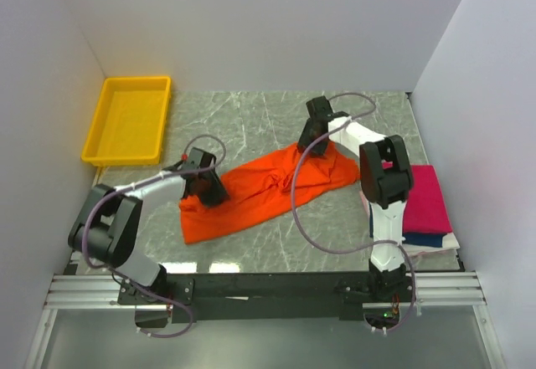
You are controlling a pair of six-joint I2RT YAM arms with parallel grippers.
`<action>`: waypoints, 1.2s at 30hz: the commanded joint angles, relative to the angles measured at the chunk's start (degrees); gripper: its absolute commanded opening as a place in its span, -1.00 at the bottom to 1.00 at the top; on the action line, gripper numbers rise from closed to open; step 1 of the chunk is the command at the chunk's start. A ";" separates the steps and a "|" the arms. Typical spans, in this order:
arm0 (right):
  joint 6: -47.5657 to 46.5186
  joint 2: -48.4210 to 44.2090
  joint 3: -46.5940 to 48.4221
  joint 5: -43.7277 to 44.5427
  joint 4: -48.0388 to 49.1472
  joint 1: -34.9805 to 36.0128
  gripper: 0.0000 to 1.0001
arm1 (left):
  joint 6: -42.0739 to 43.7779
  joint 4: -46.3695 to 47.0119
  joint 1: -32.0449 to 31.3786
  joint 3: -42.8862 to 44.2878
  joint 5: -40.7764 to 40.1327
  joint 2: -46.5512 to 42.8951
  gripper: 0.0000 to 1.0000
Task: Fold and stack the t-shirts
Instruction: Fold the tshirt
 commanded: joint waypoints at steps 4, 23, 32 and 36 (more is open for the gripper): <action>-10.80 14.69 23.82 -5.01 -10.94 -0.44 0.08 | -11.77 5.54 -10.52 -7.48 18.11 -3.07 -0.05; -7.31 -5.93 16.60 8.96 -11.32 -1.32 0.45 | 13.36 -11.05 -16.25 9.30 -0.25 -6.16 -0.19; -1.33 -9.99 -2.77 6.77 -3.04 -1.32 -0.14 | 19.34 -11.05 -28.29 12.29 -0.68 -0.37 -0.27; -0.89 -6.13 -0.93 7.02 -3.92 -1.58 -0.15 | 20.74 -11.67 -32.16 14.22 -1.22 3.07 -0.27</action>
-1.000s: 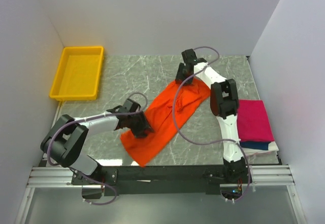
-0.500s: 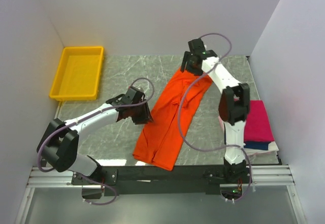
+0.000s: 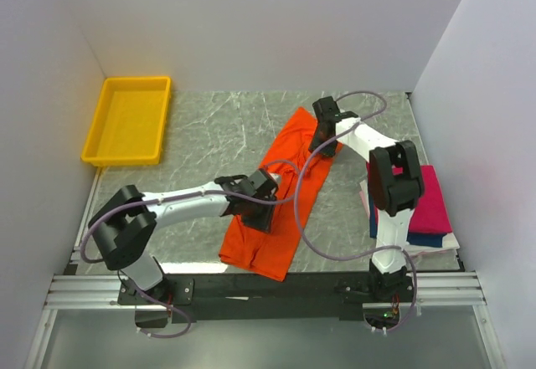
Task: Fold and stack the t-shirts
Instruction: Fold the tshirt
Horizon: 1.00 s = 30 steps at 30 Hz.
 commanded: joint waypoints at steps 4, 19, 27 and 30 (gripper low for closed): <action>0.84 7.82 8.05 0.21 -1.33 -1.21 -0.14 | 3.74 0.34 -3.89 2.77 0.78 3.96 -0.28; -8.04 34.55 51.82 -3.30 -15.58 -7.01 0.02 | 1.46 5.61 -3.11 19.64 9.21 23.89 -0.18; -9.80 27.37 45.08 -9.64 -5.04 -8.77 0.47 | 0.76 9.13 -1.97 23.52 9.84 18.13 0.27; -9.80 22.72 44.64 -9.11 -4.86 -8.77 0.50 | -0.56 10.71 -0.91 20.62 8.62 11.54 0.27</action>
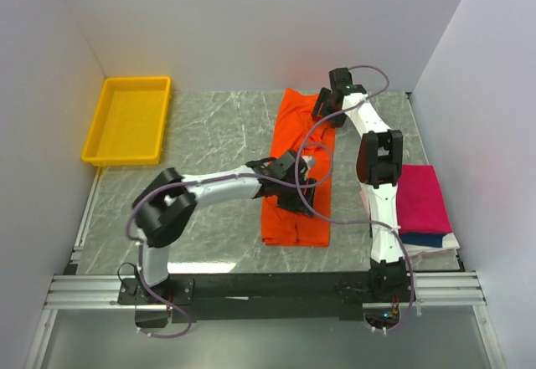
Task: Fold and stack the t-shirts
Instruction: Fold the tshirt
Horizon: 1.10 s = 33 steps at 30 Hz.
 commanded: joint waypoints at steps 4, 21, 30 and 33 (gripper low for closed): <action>-0.40 -15.47 -3.75 0.46 3.26 -0.19 0.52 | -3.48 2.23 1.92 -6.78 -7.83 -20.21 0.19; 9.44 -67.58 -72.87 1.96 17.58 14.65 0.21 | -10.52 -2.09 -3.88 -30.00 -21.12 -32.45 -0.23; 16.83 -83.33 -89.53 2.58 18.29 24.59 0.04 | -7.79 -1.56 -7.84 -28.77 -27.17 -28.15 -0.08; 18.50 -85.00 -90.15 4.24 17.06 28.37 0.01 | -7.35 -1.12 -8.01 -28.86 -28.15 -26.83 -0.09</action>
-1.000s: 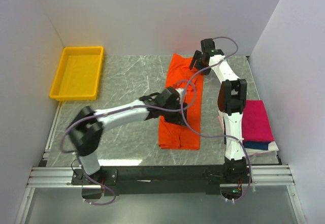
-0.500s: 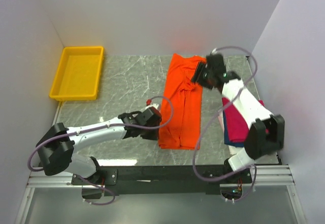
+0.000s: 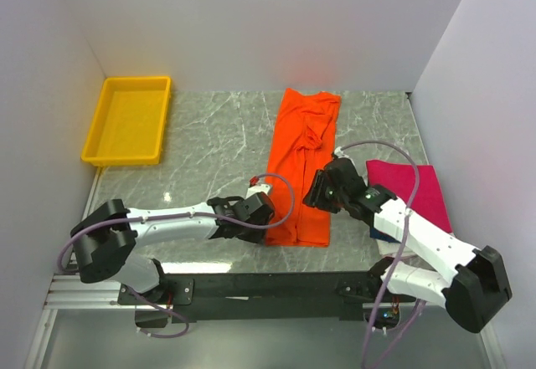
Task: Fold and stack the t-shirts
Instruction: Fold the tshirt
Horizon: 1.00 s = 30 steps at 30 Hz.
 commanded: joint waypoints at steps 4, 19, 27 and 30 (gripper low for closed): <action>5.70 -2.41 -2.01 3.68 1.42 6.51 -0.05 | 1.68 5.86 -0.43 0.18 -2.23 -0.31 -0.07; 9.66 0.49 -3.33 6.67 2.13 13.55 -0.24 | 3.79 10.53 -1.04 -0.70 0.41 3.37 -0.10; 10.37 3.04 -2.72 7.64 2.48 15.57 -0.26 | 3.61 10.71 -1.40 -1.84 0.50 4.60 -0.20; 10.54 4.18 -2.19 8.16 2.39 16.54 -0.27 | 3.44 11.41 -1.48 -2.46 0.68 4.69 -0.31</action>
